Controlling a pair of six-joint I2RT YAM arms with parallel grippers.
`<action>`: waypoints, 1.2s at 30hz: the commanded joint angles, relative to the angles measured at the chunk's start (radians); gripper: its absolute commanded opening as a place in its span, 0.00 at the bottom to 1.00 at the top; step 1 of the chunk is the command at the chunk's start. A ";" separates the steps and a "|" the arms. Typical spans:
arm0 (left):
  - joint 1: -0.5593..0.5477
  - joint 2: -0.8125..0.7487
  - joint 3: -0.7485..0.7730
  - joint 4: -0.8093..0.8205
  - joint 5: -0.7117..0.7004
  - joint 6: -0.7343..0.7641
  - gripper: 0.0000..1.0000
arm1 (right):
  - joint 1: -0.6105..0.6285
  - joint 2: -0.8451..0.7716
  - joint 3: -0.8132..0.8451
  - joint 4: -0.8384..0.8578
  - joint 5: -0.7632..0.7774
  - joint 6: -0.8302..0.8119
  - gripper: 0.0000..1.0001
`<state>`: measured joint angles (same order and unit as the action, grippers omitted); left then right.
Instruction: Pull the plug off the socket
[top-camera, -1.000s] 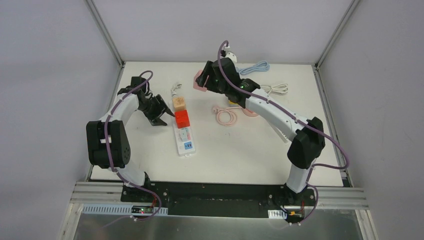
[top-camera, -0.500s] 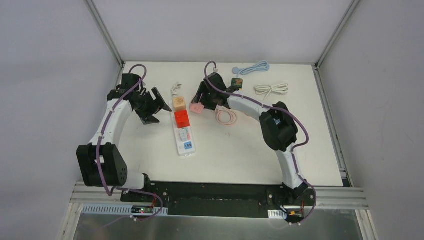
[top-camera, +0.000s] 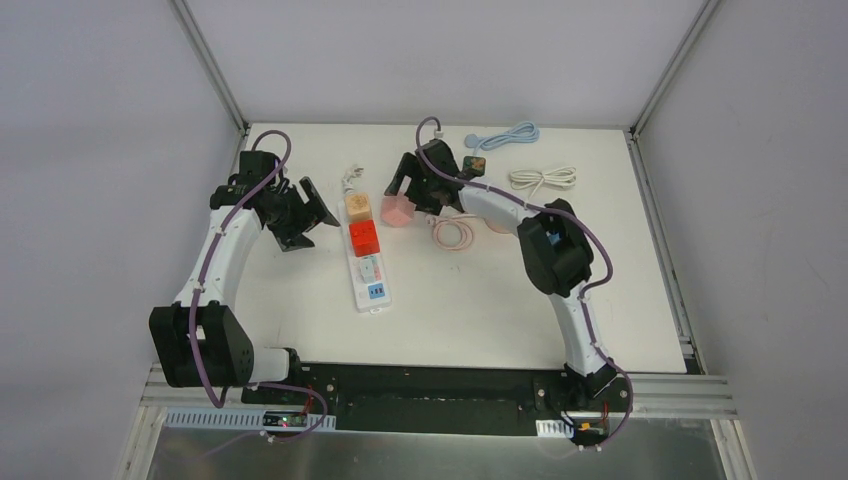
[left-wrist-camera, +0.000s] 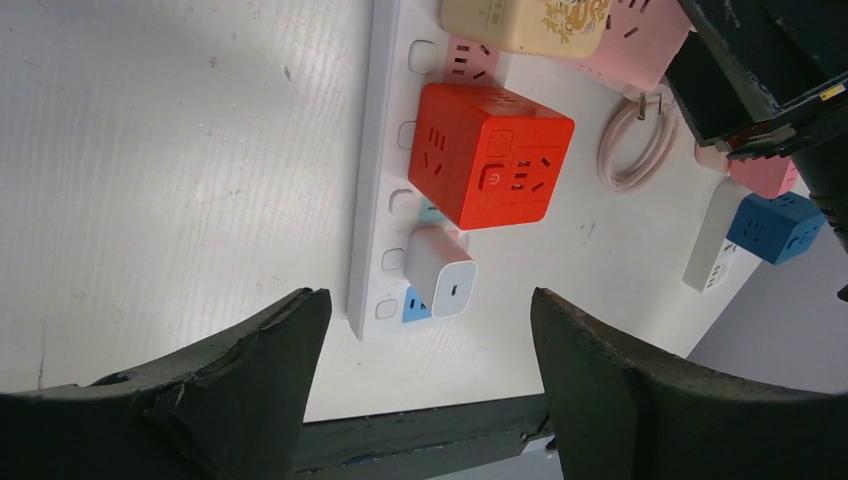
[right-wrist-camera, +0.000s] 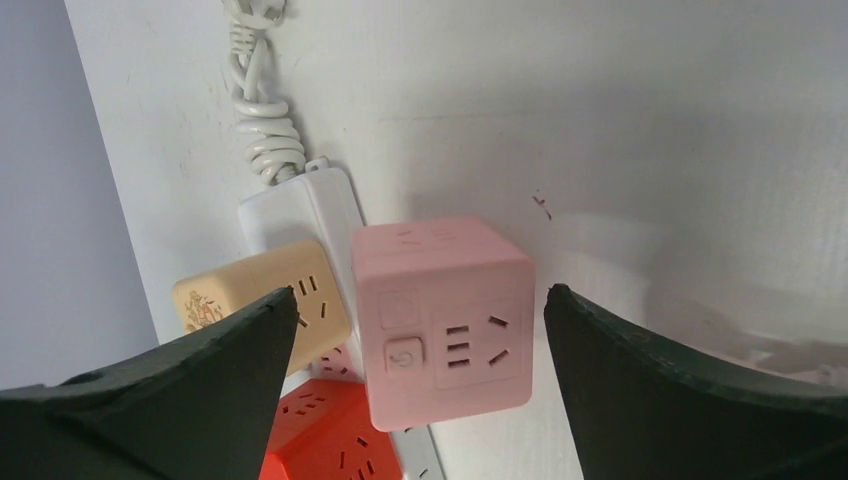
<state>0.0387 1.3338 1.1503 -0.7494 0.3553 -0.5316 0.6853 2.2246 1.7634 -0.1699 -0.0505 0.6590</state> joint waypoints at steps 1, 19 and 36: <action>-0.002 -0.006 0.003 -0.030 -0.030 0.015 0.76 | -0.004 -0.121 -0.001 0.012 0.060 -0.062 0.97; -0.003 -0.006 -0.123 0.082 -0.072 -0.044 0.71 | 0.349 -0.431 -0.268 -0.139 0.407 -0.243 0.89; -0.010 -0.011 -0.210 0.102 -0.158 -0.114 0.65 | 0.517 -0.205 -0.035 -0.349 0.482 -0.201 0.67</action>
<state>0.0383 1.3415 0.9588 -0.6331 0.2443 -0.6094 1.2015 1.9934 1.6302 -0.4255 0.3943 0.4351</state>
